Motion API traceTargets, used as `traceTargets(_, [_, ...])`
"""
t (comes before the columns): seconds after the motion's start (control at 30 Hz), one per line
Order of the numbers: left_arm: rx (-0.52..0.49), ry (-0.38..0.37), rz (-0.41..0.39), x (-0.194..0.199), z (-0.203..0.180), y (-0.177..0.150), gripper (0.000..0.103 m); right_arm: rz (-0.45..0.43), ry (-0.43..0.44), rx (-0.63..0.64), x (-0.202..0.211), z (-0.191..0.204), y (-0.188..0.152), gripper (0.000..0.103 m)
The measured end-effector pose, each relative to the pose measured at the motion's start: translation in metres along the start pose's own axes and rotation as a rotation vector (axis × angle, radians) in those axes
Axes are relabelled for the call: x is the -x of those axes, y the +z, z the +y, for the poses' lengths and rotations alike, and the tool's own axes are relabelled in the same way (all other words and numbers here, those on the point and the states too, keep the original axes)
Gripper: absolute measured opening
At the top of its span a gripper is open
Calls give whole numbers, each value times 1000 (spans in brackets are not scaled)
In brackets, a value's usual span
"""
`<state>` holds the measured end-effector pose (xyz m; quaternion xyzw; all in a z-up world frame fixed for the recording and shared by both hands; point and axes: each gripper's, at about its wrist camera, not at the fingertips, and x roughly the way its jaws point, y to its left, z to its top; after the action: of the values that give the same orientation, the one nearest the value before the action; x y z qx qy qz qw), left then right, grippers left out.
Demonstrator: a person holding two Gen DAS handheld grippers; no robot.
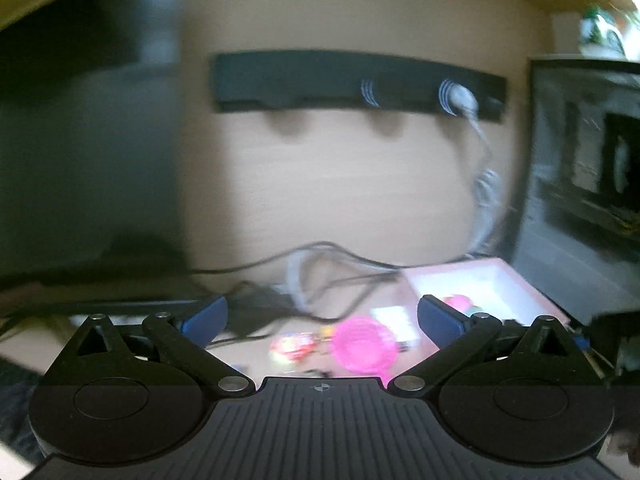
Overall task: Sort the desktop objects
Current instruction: 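Grasp the white bottle with red cap with right gripper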
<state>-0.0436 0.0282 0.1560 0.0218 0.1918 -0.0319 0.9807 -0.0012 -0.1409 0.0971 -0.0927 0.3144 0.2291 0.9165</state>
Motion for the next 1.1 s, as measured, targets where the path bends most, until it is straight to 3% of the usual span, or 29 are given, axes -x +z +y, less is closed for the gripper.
traceTargets(0.13, [72, 179, 77, 21, 39, -9, 103, 11, 101, 66, -16, 40, -1, 81])
traceTargets(0.3, [110, 360, 70, 51, 79, -36, 103, 17, 224, 197, -36, 101, -2, 83])
traceTargets(0.4, [147, 414, 114, 65, 98, -55, 103, 18, 281, 269, -52, 138, 0, 83])
traceTargets(0.5, [163, 428, 153, 78, 108, -71, 103, 5, 266, 298, -72, 164, 4, 83])
traceTargets(0.6, [155, 416, 173, 88, 108, -84, 103, 76, 242, 249, -102, 172, 12, 67])
traceTargets(0.63, [156, 405, 181, 87, 106, -87, 103, 108, 247, 229, -108, 170, 13, 50])
traceTargets(0.73, [155, 349, 218, 71, 97, -92, 103, 146, 270, 166, -109, 155, 15, 27])
traceTargets(0.9, [81, 205, 234, 27, 63, -97, 103, 135, 205, 141, -74, 116, 2, 26])
traceTargets(1.0, [4, 122, 210, -11, 36, -88, 101, 151, 122, 118, -54, 82, -10, 26])
traceTargets(1.1, [-74, 72, 209, -56, 11, -79, 79, 165, 27, 98, -38, 47, -24, 26])
